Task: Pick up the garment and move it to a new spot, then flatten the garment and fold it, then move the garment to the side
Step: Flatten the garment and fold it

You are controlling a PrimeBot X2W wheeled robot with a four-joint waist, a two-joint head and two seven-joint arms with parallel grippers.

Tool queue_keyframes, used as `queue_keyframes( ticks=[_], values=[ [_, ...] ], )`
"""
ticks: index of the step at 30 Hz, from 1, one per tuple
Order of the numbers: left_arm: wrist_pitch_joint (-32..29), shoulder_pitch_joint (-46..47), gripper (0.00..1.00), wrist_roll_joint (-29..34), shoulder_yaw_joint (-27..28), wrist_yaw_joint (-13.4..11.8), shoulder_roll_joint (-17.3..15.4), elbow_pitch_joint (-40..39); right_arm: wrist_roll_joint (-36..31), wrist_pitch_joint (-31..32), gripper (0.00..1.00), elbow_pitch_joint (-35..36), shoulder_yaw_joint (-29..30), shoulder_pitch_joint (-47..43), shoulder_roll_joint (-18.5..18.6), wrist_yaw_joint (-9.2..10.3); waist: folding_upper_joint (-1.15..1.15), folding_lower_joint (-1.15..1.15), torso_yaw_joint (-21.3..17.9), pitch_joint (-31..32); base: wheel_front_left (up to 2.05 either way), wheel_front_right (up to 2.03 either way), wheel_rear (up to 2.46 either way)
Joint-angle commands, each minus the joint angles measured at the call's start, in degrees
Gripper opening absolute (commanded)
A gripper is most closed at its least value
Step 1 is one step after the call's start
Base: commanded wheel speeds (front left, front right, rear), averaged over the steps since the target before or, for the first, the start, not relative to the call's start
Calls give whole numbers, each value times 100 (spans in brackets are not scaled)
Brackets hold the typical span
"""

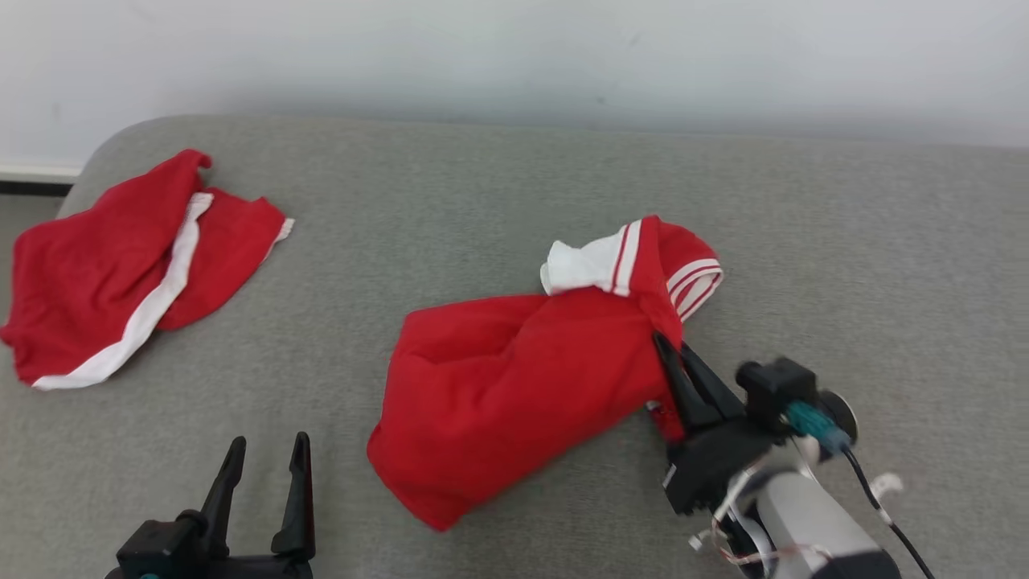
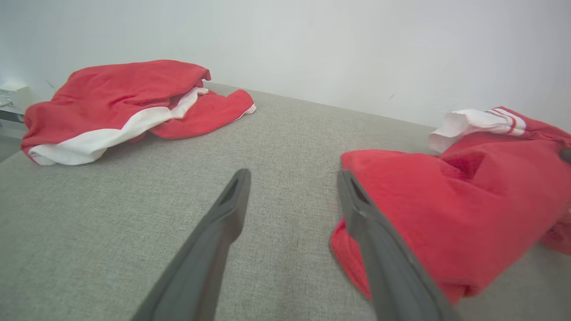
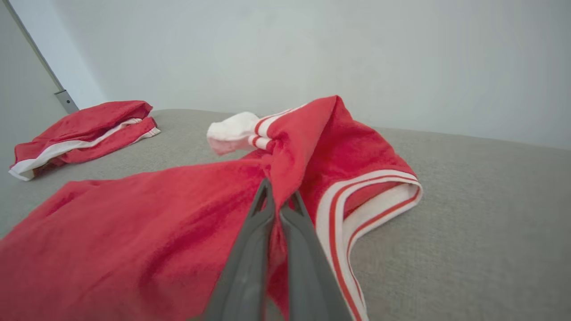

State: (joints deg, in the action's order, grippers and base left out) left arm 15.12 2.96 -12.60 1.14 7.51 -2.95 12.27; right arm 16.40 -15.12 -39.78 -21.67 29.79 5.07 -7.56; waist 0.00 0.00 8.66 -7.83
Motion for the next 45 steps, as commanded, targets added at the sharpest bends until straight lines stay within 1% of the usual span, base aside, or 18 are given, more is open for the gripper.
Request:
queue_keyframes(
  ticks=[1,2,6,10,14,15,16,17,20,24,25,27,28,31,36,39,45],
  values=[
    [6,-58,100,40,18,-9,0,-13,5,-3,0,236,82,-240,78,15,0,0,-352,105,0,0,0],
    [5,-72,100,44,27,-9,1,-25,-3,-2,0,624,257,-684,130,15,0,0,-466,117,0,0,0],
    [5,-89,100,48,45,-9,3,-35,77,-3,0,1323,749,-1492,172,15,0,0,-651,109,0,0,0],
    [5,-121,100,62,44,-9,3,-78,125,-3,0,1728,1228,-2264,90,15,0,0,-764,82,0,0,0],
    [5,-146,100,57,75,-9,4,-78,170,-3,0,1859,1480,-2825,-36,15,0,0,-857,89,0,0,0],
    [5,-156,100,55,75,-9,5,-70,152,-4,11,1918,1531,-2880,-58,15,0,0,-874,96,0,0,0],
    [6,-164,100,51,80,-9,4,-64,134,-4,95,1962,1552,-2928,-82,15,0,0,-896,110,0,0,0],
    [5,-167,100,51,81,-9,5,-58,101,-4,100,1997,1567,-2972,-107,15,0,0,-914,125,0,0,0],
    [6,-182,100,67,89,-9,5,-50,-40,-3,100,2195,1643,-2961,-147,15,0,0,-966,190,0,0,0],
    [6,-206,100,120,88,-9,5,-55,-435,-3,100,2561,1706,-2909,-124,15,0,0,-981,310,0,0,0],
    [6,-206,100,120,88,-9,5,-55,-435,-3,100,2561,1706,-2909,-124,15,0,0,-981,310,0,0,0],
    [5,-229,100,140,89,-9,6,-75,-695,-3,100,2752,1566,-2877,-52,15,0,0,-959,379,0,0,0],
    [5,-229,100,140,89,-9,6,-75,-695,-3,100,2752,1566,-2877,-52,15,0,0,-959,379,0,0,0],
    [6,-222,100,134,58,-9,6,-71,-840,76,100,2726,1293,-2663,48,15,0,0,-902,435,0,0,0],
    [5,-276,100,133,23,-9,6,-38,-897,365,100,2375,819,-2071,238,15,0,0,-735,519,0,0,0],
    [6,-308,100,139,-5,-9,6,-42,-901,524,100,2031,620,-1652,261,15,0,0,-601,545,0,0,0],
    [5,-259,100,86,-57,-9,5,-24,-999,819,100,1050,455,-932,215,15,0,0,-268,499,0,0,0]
  ],
)
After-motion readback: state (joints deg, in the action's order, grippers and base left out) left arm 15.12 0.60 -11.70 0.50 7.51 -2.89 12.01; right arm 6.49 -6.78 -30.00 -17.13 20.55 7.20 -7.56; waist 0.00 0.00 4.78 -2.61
